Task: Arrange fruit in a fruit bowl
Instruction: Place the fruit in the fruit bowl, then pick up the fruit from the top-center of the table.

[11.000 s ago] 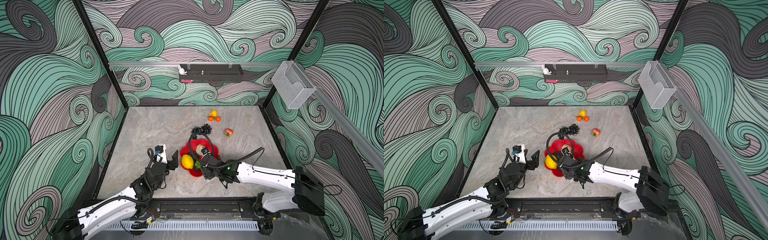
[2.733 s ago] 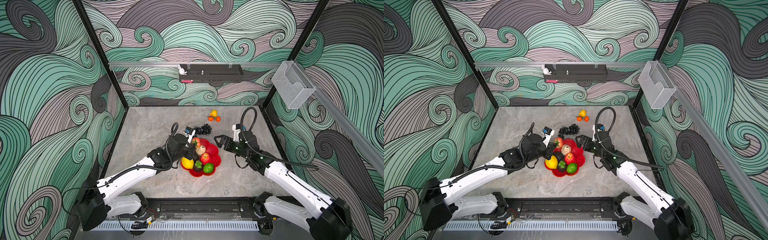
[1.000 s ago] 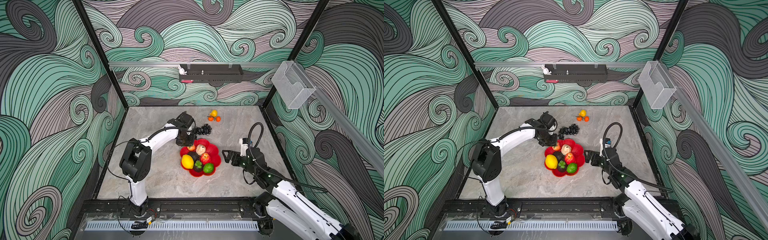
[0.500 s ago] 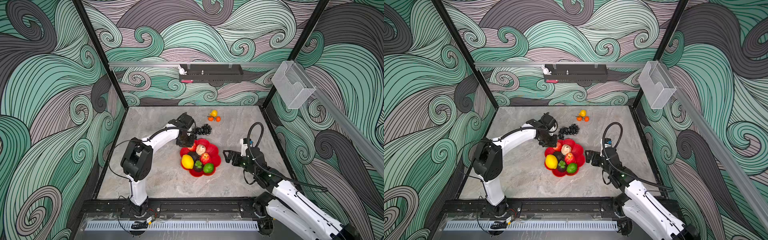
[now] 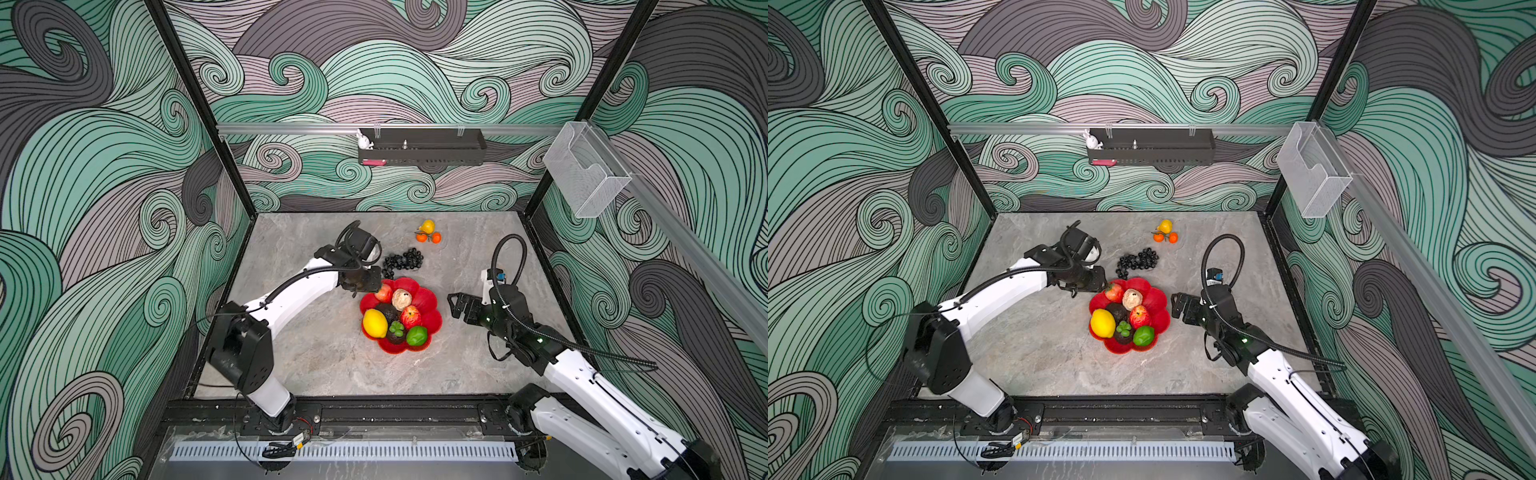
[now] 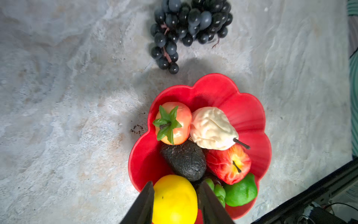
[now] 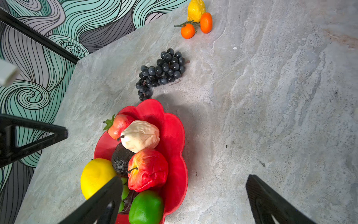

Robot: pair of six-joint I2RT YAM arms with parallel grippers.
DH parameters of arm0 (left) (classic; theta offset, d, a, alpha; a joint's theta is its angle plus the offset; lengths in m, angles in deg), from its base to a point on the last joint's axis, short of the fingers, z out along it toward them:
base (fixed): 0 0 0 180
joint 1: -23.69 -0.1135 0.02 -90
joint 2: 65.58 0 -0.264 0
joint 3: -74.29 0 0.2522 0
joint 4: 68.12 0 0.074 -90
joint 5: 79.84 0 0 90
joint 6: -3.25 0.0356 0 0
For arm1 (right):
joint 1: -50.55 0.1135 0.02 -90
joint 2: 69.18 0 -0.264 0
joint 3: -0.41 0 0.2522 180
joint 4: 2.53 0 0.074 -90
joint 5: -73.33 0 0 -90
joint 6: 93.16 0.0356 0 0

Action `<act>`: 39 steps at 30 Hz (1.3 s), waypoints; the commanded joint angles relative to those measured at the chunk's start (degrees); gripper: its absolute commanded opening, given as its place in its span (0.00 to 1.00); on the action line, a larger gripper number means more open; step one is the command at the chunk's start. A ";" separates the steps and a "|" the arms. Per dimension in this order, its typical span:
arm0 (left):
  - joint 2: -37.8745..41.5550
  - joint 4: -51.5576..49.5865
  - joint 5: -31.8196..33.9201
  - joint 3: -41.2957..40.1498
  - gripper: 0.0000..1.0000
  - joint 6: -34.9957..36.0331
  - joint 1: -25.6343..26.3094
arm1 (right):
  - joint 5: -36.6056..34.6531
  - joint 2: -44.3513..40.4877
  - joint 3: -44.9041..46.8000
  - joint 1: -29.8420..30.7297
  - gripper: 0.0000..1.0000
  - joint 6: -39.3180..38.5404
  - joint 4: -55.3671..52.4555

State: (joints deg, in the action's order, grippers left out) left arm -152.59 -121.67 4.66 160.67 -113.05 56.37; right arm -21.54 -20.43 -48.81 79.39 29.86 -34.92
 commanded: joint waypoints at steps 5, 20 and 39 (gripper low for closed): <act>27.42 23.21 15.79 -25.20 0.55 -5.83 -0.66 | -6.03 11.15 -10.64 -2.58 0.99 -1.46 -4.76; 53.38 43.18 21.54 -54.99 0.73 -2.16 -0.86 | 2.81 39.00 -26.54 -12.86 0.95 -1.03 8.44; 54.04 48.49 19.83 -59.26 0.83 -2.00 -0.87 | 15.07 80.21 -64.61 -19.67 0.89 -9.41 9.10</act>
State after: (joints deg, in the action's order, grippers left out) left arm -98.05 -75.48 24.69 100.91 -115.65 55.91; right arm -7.33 57.66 -108.81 60.92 23.52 -23.49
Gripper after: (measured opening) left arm 0.823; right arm 0.889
